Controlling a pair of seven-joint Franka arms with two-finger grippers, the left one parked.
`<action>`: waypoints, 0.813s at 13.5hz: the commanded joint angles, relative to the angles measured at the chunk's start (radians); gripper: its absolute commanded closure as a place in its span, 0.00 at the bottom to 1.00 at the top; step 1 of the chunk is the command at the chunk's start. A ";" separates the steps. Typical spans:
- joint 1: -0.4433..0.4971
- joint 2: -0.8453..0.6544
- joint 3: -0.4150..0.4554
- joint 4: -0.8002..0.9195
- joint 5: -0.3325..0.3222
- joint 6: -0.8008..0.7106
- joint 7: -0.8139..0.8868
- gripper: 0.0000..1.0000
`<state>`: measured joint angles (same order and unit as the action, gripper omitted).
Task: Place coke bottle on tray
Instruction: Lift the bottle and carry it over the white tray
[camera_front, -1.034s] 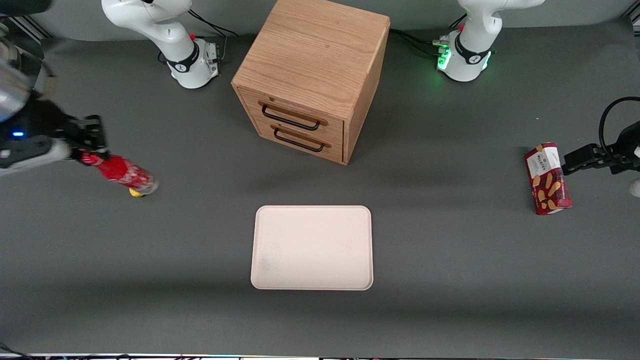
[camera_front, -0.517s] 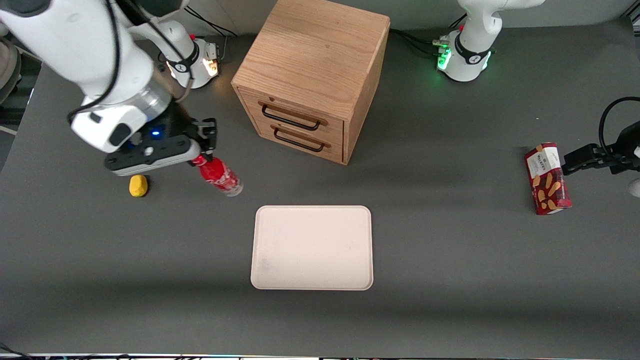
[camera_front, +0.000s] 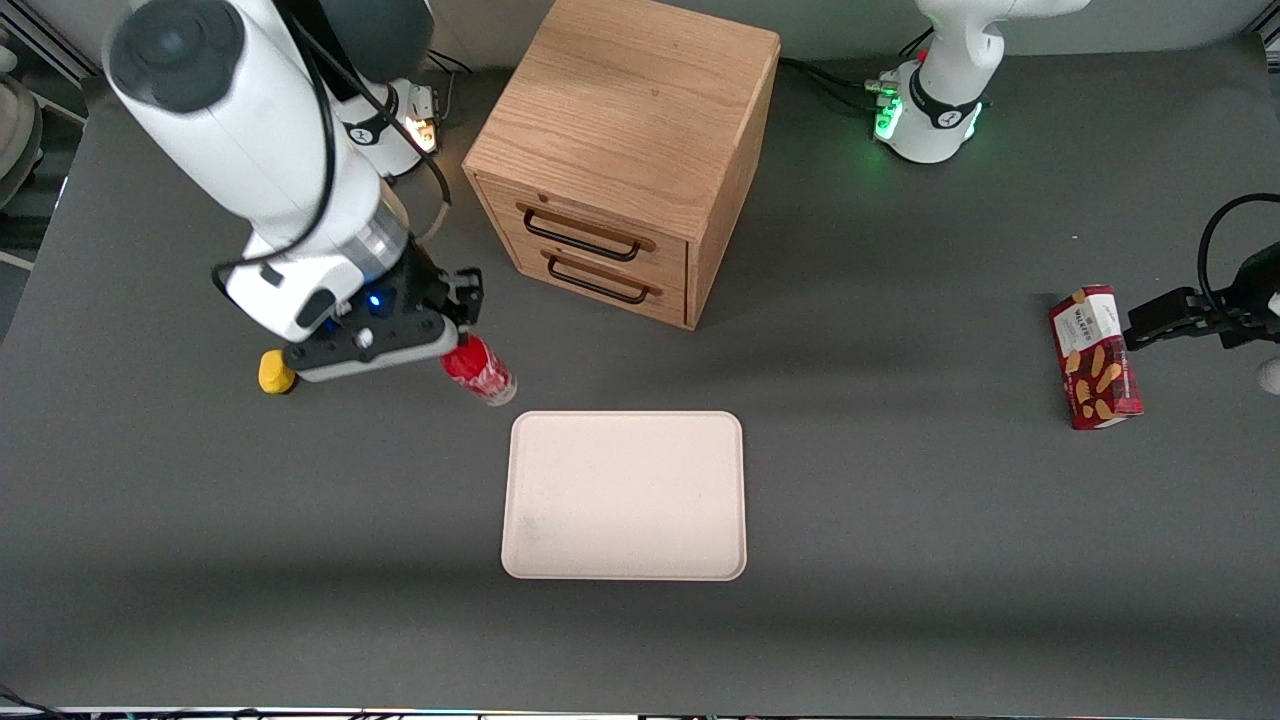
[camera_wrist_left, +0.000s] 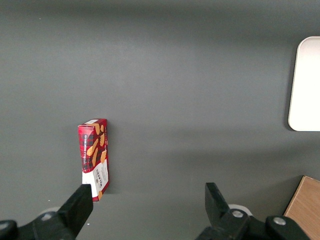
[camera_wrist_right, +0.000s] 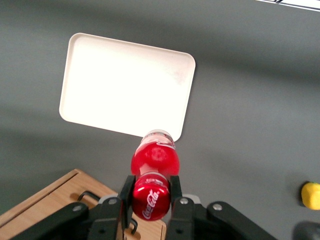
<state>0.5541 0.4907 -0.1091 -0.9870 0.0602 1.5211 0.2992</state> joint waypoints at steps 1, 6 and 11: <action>-0.005 0.083 -0.007 0.019 0.020 0.062 0.009 1.00; -0.023 0.203 -0.012 -0.017 0.020 0.224 0.008 1.00; -0.033 0.253 -0.011 -0.131 0.021 0.428 0.011 1.00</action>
<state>0.5147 0.7442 -0.1127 -1.0725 0.0603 1.8833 0.2992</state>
